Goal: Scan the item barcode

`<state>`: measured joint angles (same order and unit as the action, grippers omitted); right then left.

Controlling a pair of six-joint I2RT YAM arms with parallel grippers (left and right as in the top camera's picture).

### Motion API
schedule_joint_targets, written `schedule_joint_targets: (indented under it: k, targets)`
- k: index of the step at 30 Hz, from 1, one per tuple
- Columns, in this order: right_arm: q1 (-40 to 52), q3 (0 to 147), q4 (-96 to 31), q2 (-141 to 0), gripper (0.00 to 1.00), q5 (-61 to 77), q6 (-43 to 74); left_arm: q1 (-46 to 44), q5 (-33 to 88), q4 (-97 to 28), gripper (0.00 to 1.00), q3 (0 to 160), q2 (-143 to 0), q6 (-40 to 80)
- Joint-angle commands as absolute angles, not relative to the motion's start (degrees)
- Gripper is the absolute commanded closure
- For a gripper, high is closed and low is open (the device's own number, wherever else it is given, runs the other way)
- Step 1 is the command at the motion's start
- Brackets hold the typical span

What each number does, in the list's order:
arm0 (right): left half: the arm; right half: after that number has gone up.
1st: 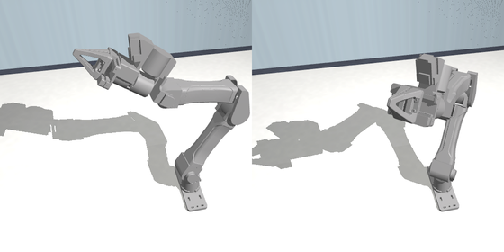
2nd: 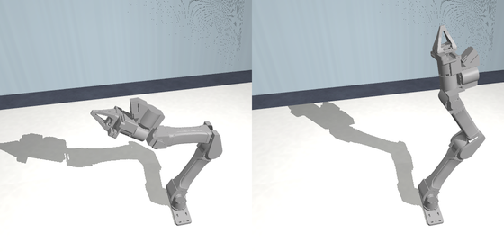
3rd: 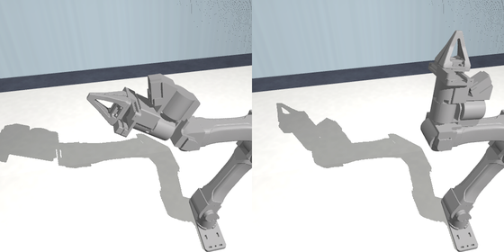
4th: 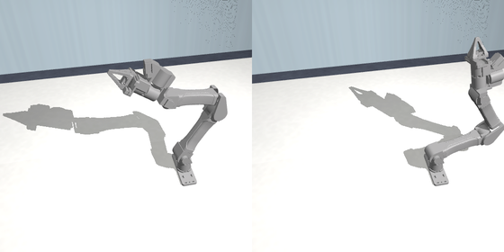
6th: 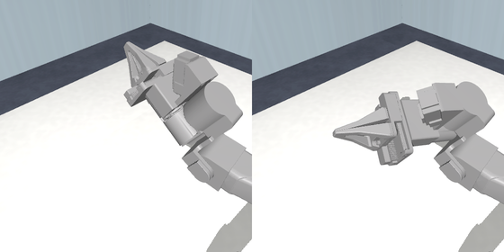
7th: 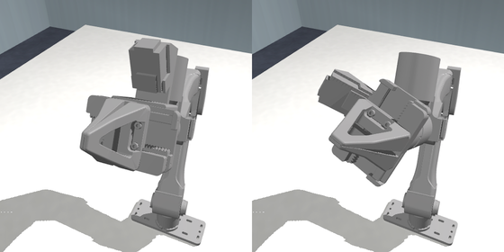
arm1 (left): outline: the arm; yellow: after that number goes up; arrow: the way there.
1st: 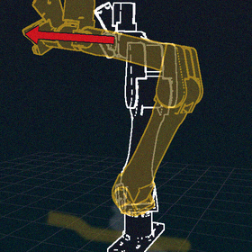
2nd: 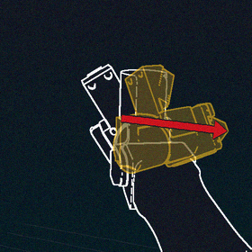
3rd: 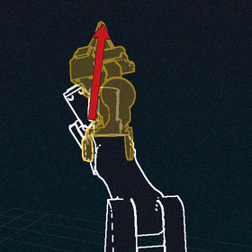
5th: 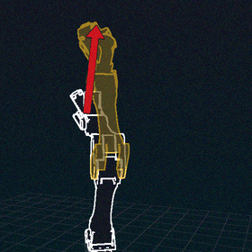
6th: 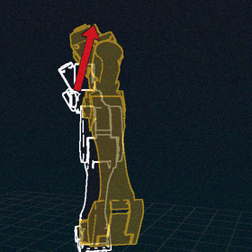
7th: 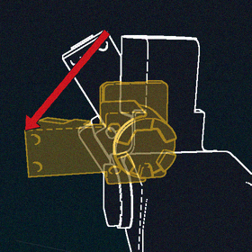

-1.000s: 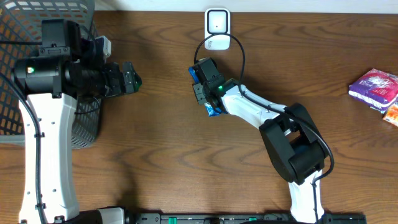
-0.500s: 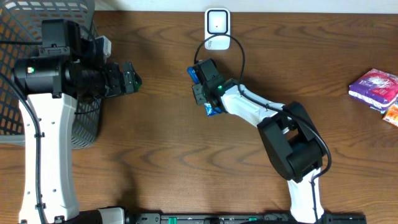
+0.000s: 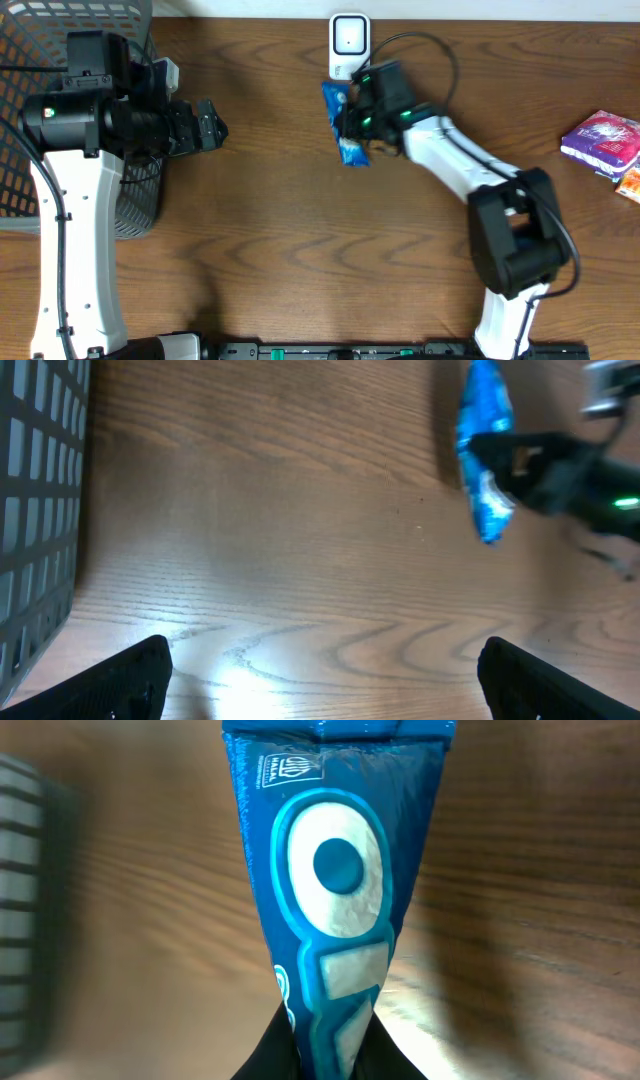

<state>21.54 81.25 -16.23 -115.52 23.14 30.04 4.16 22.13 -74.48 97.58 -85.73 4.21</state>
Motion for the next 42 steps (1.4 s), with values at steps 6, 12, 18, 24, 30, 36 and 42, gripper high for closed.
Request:
schedule_joint_targets:
  k: [6, 12, 18, 24, 30, 36, 42]
  targets:
    - [14.00, 81.43, -15.99, -113.51, 0.87, 58.22, 43.27, 4.05, 21.78, -74.56, 0.02, 97.73, -85.95, 3.44]
    - [11.29, 81.43, -16.03, -113.51, 0.99, 74.04, 41.47, 4.05, 21.78, -74.54, 0.02, 97.73, -85.95, 3.46]
    - [10.50, 81.41, -16.93, -113.51, 0.81, 61.30, 36.14, 4.05, 21.78, -74.54, 0.02, 97.73, -85.95, 3.46]
    - [16.14, 81.41, -23.20, -113.54, 0.57, 30.63, 33.67, 4.05, 21.78, -74.54, 0.02, 97.73, -85.95, 3.46]
    - [26.52, 81.41, -22.55, -113.58, 0.39, 3.09, 30.61, 4.05, 21.78, -74.54, 0.02, 97.73, -85.95, 3.46]
    - [33.89, 81.41, -22.09, -113.58, 0.38, -17.65, 30.63, 4.05, 21.78, -74.54, 0.02, 97.73, -85.95, 3.46]
    - [34.87, 80.62, -22.02, -113.60, 0.39, -22.41, 30.63, 4.05, 21.78, -74.54, 0.02, 97.73, -85.95, 3.46]
